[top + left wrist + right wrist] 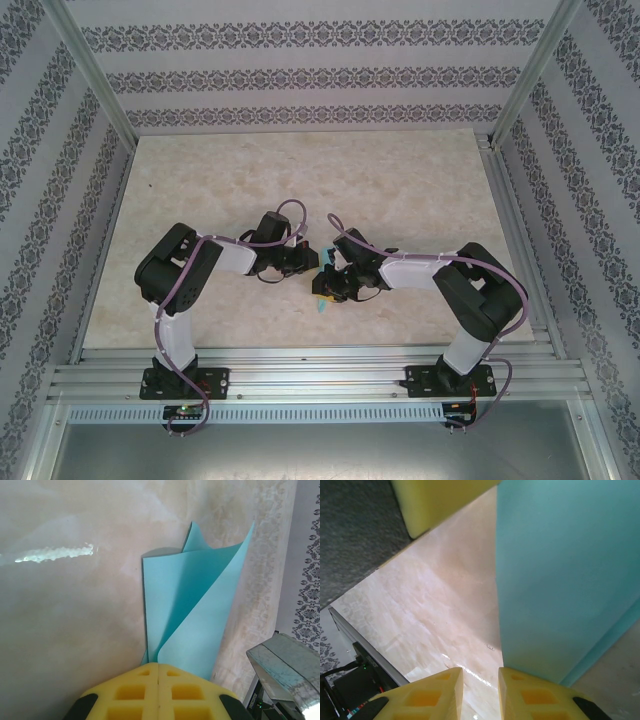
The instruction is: Fold a paper plane with a square sheet of paper (fold left side to right side)
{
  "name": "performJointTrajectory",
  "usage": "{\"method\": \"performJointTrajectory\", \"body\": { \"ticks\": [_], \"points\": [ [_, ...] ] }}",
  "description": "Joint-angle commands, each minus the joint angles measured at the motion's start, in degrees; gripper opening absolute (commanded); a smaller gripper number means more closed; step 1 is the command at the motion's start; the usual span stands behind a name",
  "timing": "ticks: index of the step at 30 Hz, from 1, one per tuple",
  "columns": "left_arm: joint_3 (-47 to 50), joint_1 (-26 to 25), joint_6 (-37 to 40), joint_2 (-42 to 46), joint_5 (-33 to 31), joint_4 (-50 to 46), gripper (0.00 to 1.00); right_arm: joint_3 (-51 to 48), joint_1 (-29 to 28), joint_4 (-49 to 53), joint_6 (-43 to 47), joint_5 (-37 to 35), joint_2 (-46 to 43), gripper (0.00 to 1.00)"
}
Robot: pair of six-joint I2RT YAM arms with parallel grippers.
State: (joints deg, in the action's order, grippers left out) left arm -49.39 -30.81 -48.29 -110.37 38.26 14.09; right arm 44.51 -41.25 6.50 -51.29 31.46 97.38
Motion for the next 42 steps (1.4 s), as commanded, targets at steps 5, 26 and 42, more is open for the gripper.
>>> {"method": "performJointTrajectory", "body": {
  "ticks": [5,26,42],
  "points": [
    [0.67,-0.44,1.89,-2.22,-0.78,0.28,0.00,1.48,-0.71,4.81,3.23,-4.63,-5.25,0.27],
    [-0.27,-1.01,2.20,-2.66,-0.90,-0.55,0.00,13.27,-9.19,27.56,6.12,-27.03,-1.09,0.50],
    [-0.67,-1.10,2.76,-3.01,-0.95,-1.43,0.00,12.75,-9.20,25.47,6.11,-24.17,2.26,0.43]
  ]
}}
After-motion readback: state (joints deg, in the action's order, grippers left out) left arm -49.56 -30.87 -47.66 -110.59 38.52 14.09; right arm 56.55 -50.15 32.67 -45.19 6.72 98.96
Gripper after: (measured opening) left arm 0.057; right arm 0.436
